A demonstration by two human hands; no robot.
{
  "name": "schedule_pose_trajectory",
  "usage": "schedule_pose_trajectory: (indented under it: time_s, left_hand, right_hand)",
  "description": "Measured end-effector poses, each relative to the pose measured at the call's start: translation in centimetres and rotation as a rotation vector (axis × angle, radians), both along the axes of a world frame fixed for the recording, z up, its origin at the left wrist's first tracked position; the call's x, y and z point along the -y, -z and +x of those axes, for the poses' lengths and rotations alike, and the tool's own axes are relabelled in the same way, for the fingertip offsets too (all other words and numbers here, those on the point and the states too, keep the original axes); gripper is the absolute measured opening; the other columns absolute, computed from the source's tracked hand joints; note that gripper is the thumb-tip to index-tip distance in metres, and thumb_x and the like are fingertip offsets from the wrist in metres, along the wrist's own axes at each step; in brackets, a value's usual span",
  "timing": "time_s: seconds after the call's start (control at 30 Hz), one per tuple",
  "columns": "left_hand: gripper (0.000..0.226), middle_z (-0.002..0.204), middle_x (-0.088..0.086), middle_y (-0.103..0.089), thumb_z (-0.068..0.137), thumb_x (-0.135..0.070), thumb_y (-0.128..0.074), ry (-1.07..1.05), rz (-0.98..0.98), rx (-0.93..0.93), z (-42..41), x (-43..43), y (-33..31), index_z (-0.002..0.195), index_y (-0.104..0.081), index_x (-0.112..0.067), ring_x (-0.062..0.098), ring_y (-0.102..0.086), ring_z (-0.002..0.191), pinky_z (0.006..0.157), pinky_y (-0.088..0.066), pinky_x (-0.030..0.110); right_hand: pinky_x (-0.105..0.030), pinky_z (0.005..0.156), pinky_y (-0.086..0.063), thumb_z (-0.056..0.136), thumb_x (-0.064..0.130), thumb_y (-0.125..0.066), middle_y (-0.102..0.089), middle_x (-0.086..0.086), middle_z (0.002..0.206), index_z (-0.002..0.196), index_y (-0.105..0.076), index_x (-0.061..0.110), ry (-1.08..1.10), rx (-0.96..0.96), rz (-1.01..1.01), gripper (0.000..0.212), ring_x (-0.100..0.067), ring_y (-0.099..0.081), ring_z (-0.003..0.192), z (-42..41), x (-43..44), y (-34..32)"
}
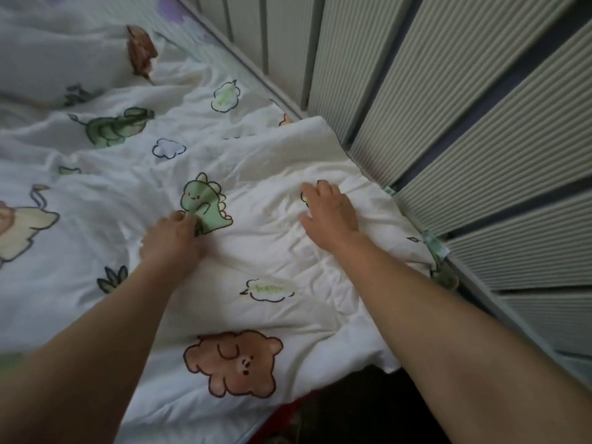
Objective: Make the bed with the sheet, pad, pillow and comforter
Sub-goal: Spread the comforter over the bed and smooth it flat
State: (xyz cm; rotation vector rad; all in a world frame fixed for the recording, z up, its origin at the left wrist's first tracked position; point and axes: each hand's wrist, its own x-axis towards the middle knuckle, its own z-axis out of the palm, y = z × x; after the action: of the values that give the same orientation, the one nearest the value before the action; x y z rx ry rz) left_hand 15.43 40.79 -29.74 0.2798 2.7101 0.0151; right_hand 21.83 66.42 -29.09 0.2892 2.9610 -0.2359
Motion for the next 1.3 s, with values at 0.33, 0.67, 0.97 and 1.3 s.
schedule_pose_trajectory:
  time_s: [0.33, 0.67, 0.97, 1.3]
  left_hand:
    - [0.016, 0.107, 0.014, -0.058, 0.089, -0.018, -0.051, -0.014, 0.113, -0.115, -1.1, -0.6, 2.2, 0.103, -0.057, -0.011, 0.037, -0.053, 0.100, 0.070, -0.038, 0.037]
    - [0.008, 0.101, 0.013, -0.058, 0.091, -0.016, -0.050, -0.063, 0.617, -0.245, -5.0, -12.3, -4.2, 0.094, -0.053, -0.010, 0.034, -0.053, 0.092, 0.070, -0.037, 0.038]
    - [0.025, 0.114, 0.015, -0.062, 0.094, -0.018, -0.047, 0.015, 0.540, 0.047, -4.8, -11.4, -0.5, 0.115, -0.058, -0.009, 0.033, -0.056, 0.104, 0.077, -0.038, 0.029]
    - [0.036, 0.125, 0.006, -0.061, 0.090, -0.005, -0.050, -0.170, 0.621, -0.150, -3.5, -2.8, -3.3, 0.124, -0.060, -0.015, 0.021, -0.058, 0.111, 0.093, -0.040, 0.025]
  right_hand:
    - [-0.038, 0.073, -0.045, 0.091, 0.021, -0.058, -0.056, -0.009, 0.100, 0.149, -0.001, 0.039, 0.036, 0.088, -0.094, 0.083, -0.028, -0.058, 0.089, -10.6, 1.1, 0.1]
    - [-0.042, 0.097, -0.041, 0.098, 0.013, -0.039, -0.048, -0.023, 0.134, 0.134, -0.038, 0.001, 0.554, -0.222, -0.242, 0.038, -0.038, -0.049, 0.122, -15.5, -6.9, -3.4]
    - [-0.047, 0.105, -0.041, 0.091, 0.013, -0.051, -0.013, -0.016, 0.158, 0.144, 0.018, 0.047, 0.134, 0.386, -0.278, 0.093, -0.035, -0.043, 0.128, -11.6, -8.3, 0.7]
    - [-0.041, 0.105, -0.038, 0.087, 0.005, -0.050, -0.036, -0.013, 0.144, 0.151, -0.017, 0.030, -0.056, 0.014, -0.217, 0.076, -0.032, -0.038, 0.130, -8.6, -2.8, -2.5]
